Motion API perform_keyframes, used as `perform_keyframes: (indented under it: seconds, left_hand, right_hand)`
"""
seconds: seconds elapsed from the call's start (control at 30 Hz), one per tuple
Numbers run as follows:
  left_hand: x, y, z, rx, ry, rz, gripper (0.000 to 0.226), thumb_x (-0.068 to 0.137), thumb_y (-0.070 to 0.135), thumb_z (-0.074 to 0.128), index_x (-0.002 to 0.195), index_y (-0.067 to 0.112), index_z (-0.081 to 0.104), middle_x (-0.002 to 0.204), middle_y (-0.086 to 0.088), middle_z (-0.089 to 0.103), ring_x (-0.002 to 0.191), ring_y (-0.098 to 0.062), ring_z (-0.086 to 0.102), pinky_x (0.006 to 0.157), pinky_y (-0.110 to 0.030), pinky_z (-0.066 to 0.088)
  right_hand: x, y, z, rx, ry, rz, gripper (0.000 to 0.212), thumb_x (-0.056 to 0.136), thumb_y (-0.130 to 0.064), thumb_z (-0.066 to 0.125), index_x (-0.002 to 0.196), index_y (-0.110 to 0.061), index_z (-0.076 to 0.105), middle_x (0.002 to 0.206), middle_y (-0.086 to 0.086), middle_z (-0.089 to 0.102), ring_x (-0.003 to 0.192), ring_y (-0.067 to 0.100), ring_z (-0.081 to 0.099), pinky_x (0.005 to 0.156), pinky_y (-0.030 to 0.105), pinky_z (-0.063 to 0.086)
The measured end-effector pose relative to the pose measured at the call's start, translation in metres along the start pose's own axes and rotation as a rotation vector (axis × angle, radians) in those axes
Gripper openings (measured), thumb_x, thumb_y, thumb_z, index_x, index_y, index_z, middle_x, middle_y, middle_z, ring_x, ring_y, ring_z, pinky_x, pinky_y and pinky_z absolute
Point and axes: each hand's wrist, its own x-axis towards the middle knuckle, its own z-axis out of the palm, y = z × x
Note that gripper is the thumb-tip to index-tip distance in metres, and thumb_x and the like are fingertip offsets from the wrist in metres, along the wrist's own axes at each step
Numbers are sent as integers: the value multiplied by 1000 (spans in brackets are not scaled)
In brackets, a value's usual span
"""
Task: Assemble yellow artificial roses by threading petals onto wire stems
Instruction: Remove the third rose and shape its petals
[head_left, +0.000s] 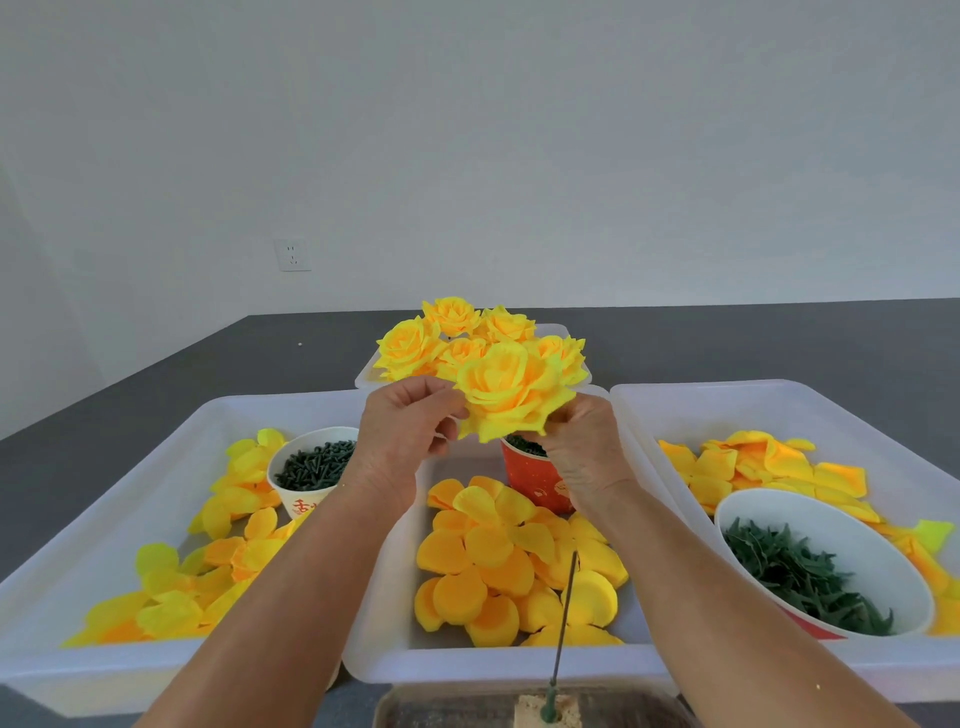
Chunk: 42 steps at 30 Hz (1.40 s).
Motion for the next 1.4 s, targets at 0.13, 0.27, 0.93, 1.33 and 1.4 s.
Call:
perform_keyframes:
  seconds: [0.13, 0.27, 0.93, 1.33, 1.4]
  left_hand:
    - [2, 0, -1, -19, 31, 21, 21, 82, -3, 57, 65, 8, 58, 59, -8, 51, 47, -11, 45, 47, -23, 35]
    - [4, -2, -1, 11, 24, 70, 18, 83, -2, 58, 66, 5, 57, 58, -9, 53, 49, -12, 47, 45, -20, 38]
    - [4, -8, 0, 387, 126, 399, 21, 87, 0, 58, 102, 9, 69, 62, -17, 53, 53, -16, 45, 60, -14, 44]
    - [-5, -4, 7, 588, 26, 608, 18, 68, 11, 81, 81, 16, 68, 87, -2, 60, 70, -16, 53, 59, -13, 41]
    - [-5, -4, 7, 591, 40, 625, 15, 70, 12, 80, 78, 14, 68, 81, -1, 60, 68, -16, 53, 58, -11, 40]
  right_hand:
    - [-5, -4, 3, 153, -116, 68, 10, 77, -8, 75, 73, -17, 70, 66, -4, 70, 67, 8, 64, 63, 20, 51]
    - [-5, -4, 5, 311, -160, 115, 13, 76, -1, 73, 81, -12, 71, 68, -5, 72, 66, 8, 68, 60, 18, 55]
    - [-4, -5, 3, 218, -113, 184, 20, 72, -3, 76, 65, -21, 69, 65, -6, 69, 68, 11, 59, 63, 20, 49]
    - [-3, -4, 1, 170, -18, 191, 20, 75, -15, 76, 63, -26, 65, 72, -8, 67, 88, 23, 58, 68, 25, 41]
    - [-4, -5, 2, 144, -31, 158, 17, 77, -17, 75, 66, -27, 66, 72, -11, 66, 91, 22, 59, 72, 26, 40]
